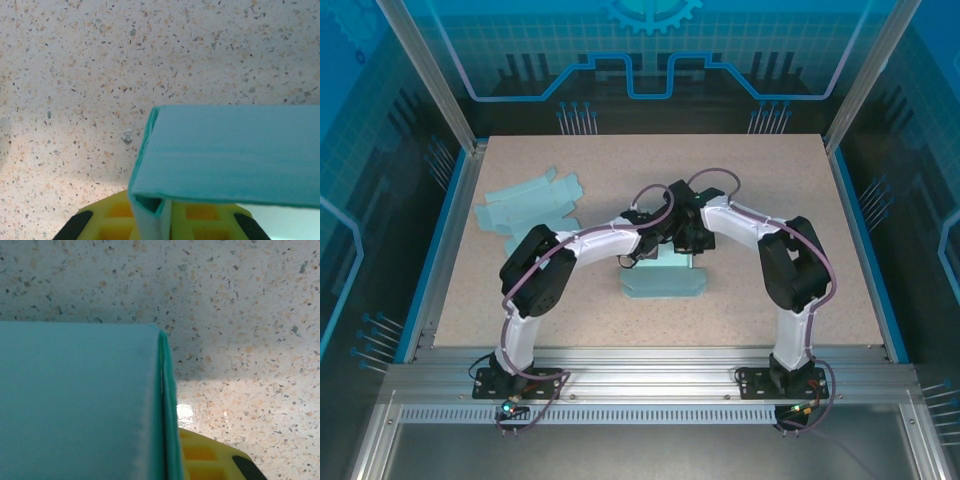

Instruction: Fold the paper box

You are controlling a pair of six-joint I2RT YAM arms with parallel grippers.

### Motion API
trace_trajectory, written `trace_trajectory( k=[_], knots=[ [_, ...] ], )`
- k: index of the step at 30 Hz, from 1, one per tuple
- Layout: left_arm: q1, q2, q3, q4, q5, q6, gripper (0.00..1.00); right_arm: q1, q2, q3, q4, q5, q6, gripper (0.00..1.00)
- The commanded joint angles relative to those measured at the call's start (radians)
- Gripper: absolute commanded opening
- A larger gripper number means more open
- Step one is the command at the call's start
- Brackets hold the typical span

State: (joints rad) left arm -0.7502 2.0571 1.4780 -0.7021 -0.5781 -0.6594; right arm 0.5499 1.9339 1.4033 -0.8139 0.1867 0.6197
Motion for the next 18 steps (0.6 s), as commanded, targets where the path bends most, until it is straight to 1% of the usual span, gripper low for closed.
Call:
trace_trajectory(
  k=[1,4,7,9,11,13,16,18],
  knots=[
    [0.014,0.131,0.007,-0.233,-0.162,0.049,0.05,0.078,0.064,-0.018,-0.064,0.097,0.009,0.05],
    [0.020,0.131,-0.007,-0.231,-0.169,0.050,0.02,0.078,0.065,-0.017,-0.070,0.097,0.017,0.05],
    [0.036,0.116,-0.028,-0.224,-0.167,0.056,0.04,0.078,0.072,-0.015,-0.077,0.102,0.021,0.05],
    [0.044,0.094,-0.041,-0.214,-0.150,0.065,0.11,0.079,0.078,-0.014,-0.079,0.102,0.022,0.05],
    [0.047,0.054,-0.066,-0.163,-0.088,0.077,0.21,0.079,0.089,-0.010,-0.082,0.101,0.023,0.04],
    [0.046,-0.010,-0.098,-0.079,0.002,0.089,0.32,0.079,0.104,0.003,-0.094,0.104,0.020,0.04],
    [0.047,-0.096,-0.109,-0.004,0.118,0.098,0.45,0.084,0.118,0.017,-0.121,0.120,0.017,0.04],
    [0.046,-0.142,-0.101,0.017,0.159,0.105,0.51,0.084,0.116,0.019,-0.132,0.123,0.014,0.04]
  ],
)
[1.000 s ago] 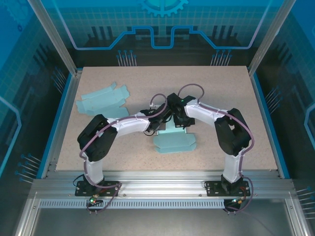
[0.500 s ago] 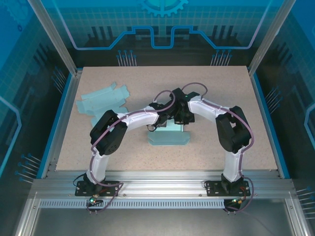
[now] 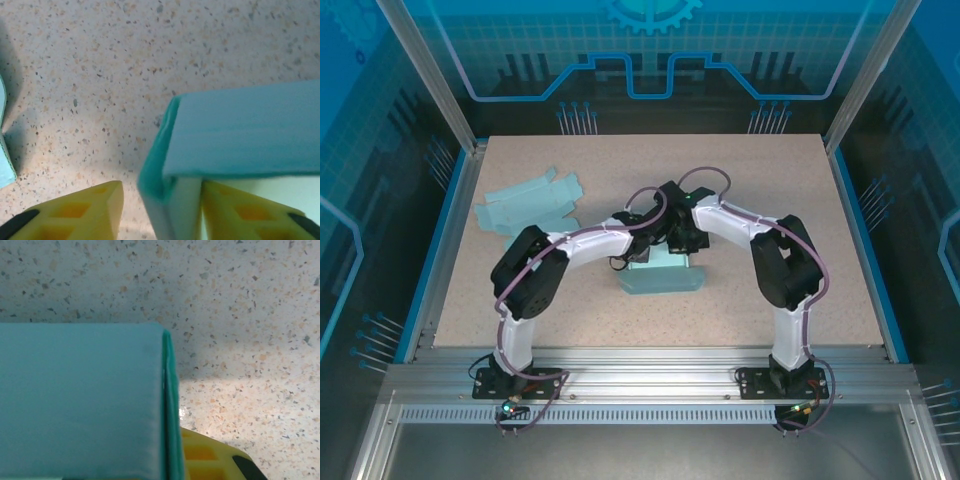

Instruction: Fold the paper box

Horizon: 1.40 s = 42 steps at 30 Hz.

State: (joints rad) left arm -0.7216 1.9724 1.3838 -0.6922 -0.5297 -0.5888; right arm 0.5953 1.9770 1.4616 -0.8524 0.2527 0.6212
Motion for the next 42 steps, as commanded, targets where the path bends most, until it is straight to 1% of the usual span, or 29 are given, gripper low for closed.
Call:
trace_trajectory(
  k=[1,4,8,11,14,17,23,27,32,36,39,40,41,42],
  knots=[
    [0.018,-0.078,0.001,0.012,0.123,0.039,0.54,0.038,0.071,-0.040,-0.101,0.058,0.010,0.04],
    [0.024,-0.138,0.012,0.013,0.132,0.053,0.63,0.039,0.063,-0.040,-0.123,0.069,0.004,0.04],
    [0.036,-0.224,-0.011,0.017,0.132,0.063,0.67,0.036,0.071,-0.029,-0.161,0.088,-0.019,0.04],
    [0.049,-0.308,-0.056,0.036,0.152,0.064,0.71,0.037,0.100,0.000,-0.203,0.114,-0.040,0.04],
    [0.070,-0.392,-0.101,0.048,0.146,0.071,0.75,0.034,0.144,0.034,-0.247,0.135,-0.067,0.03],
    [0.111,-0.472,-0.158,0.068,0.138,0.076,0.78,0.030,0.195,0.078,-0.296,0.180,-0.088,0.03],
    [0.221,-0.603,-0.297,0.169,0.204,0.069,0.81,0.035,0.342,0.200,-0.404,0.303,-0.071,0.02],
    [0.251,-0.628,-0.333,0.196,0.205,0.082,0.83,0.054,0.468,0.298,-0.461,0.356,-0.044,0.01],
    [0.262,-0.618,-0.344,0.212,0.207,0.096,0.84,0.078,0.555,0.386,-0.478,0.373,-0.019,0.01],
    [0.265,-0.619,-0.353,0.228,0.208,0.100,0.85,0.092,0.567,0.389,-0.457,0.380,-0.005,0.00],
    [0.266,-0.625,-0.363,0.242,0.206,0.102,0.85,0.105,0.533,0.376,-0.464,0.407,0.003,0.00],
    [0.266,-0.627,-0.367,0.245,0.207,0.102,0.85,0.108,0.517,0.370,-0.465,0.413,0.001,0.02],
    [0.267,-0.630,-0.372,0.252,0.209,0.101,0.85,0.112,0.495,0.365,-0.464,0.417,-0.004,0.06],
    [0.266,-0.631,-0.378,0.261,0.214,0.099,0.85,0.114,0.472,0.360,-0.463,0.417,-0.012,0.13]
  ],
)
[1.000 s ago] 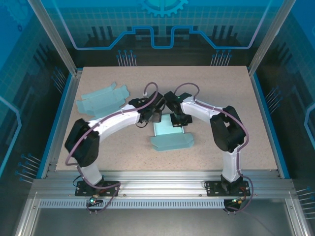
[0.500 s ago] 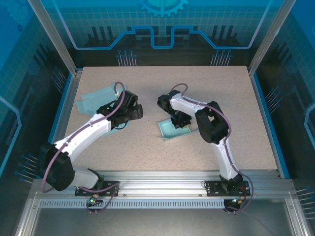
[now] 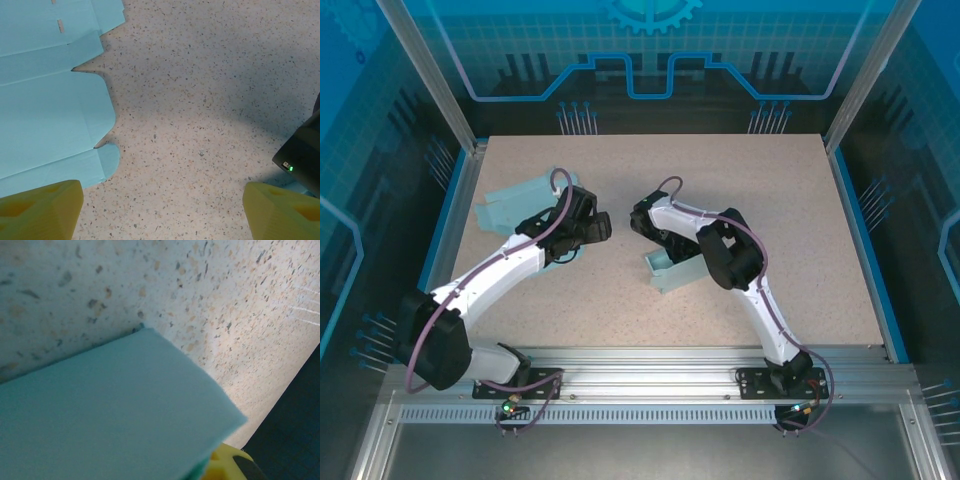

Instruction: Fold the paper box

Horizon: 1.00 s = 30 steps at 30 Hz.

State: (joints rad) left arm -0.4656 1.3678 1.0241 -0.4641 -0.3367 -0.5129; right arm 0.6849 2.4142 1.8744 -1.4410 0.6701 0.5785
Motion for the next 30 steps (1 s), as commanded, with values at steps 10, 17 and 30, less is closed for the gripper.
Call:
trace_trajectory(
  k=[10,17,30],
  knots=[
    [0.019,-0.036,-0.043,0.068,0.064,0.028,0.83,0.051,-0.117,-0.041,0.067,0.012,0.006,0.68],
    [0.034,-0.007,-0.047,0.084,0.084,0.034,0.78,0.076,-0.172,0.022,-0.009,0.025,-0.001,0.71],
    [0.042,0.121,-0.070,0.190,0.126,0.076,0.72,0.167,-0.506,0.103,-0.134,0.123,0.073,1.00]
  ],
)
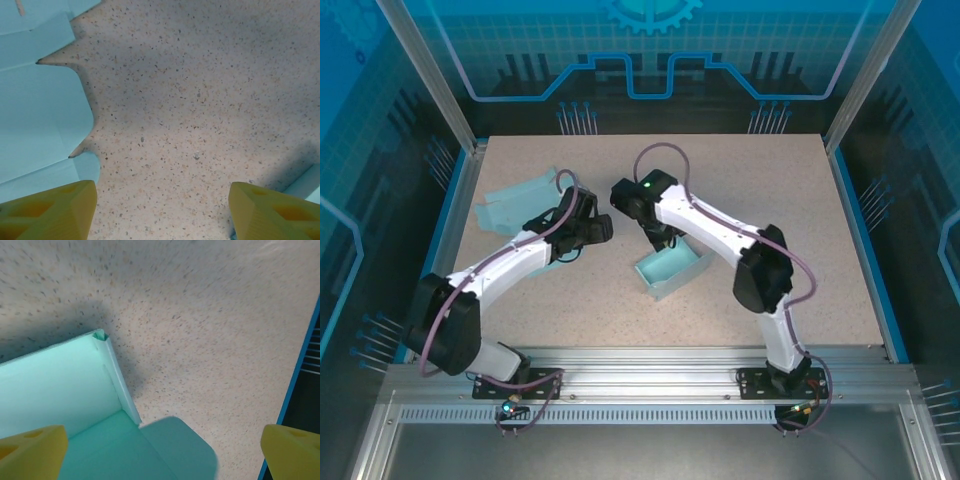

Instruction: Fold the paper box

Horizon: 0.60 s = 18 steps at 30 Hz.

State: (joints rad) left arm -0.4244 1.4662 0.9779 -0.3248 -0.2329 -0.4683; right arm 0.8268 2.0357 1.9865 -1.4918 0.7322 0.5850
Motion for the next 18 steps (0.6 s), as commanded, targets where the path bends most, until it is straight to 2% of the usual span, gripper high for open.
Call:
trace_trajectory(
  k=[1,7,12,18],
  knots=[
    [-0.003,0.032,-0.028,0.062,0.013,0.039,0.72,0.030,-0.182,-0.049,-0.077,0.071,0.088,1.00],
    [-0.043,0.116,-0.028,0.126,-0.025,0.084,0.71,0.035,-0.587,-0.440,0.073,0.041,0.222,1.00],
    [-0.097,0.188,-0.003,0.165,-0.073,0.136,0.71,0.031,-0.908,-0.787,0.208,-0.035,0.324,1.00],
    [-0.102,0.190,-0.032,0.210,-0.047,0.109,0.75,0.031,-1.129,-1.112,0.352,-0.169,0.419,1.00]
  ],
)
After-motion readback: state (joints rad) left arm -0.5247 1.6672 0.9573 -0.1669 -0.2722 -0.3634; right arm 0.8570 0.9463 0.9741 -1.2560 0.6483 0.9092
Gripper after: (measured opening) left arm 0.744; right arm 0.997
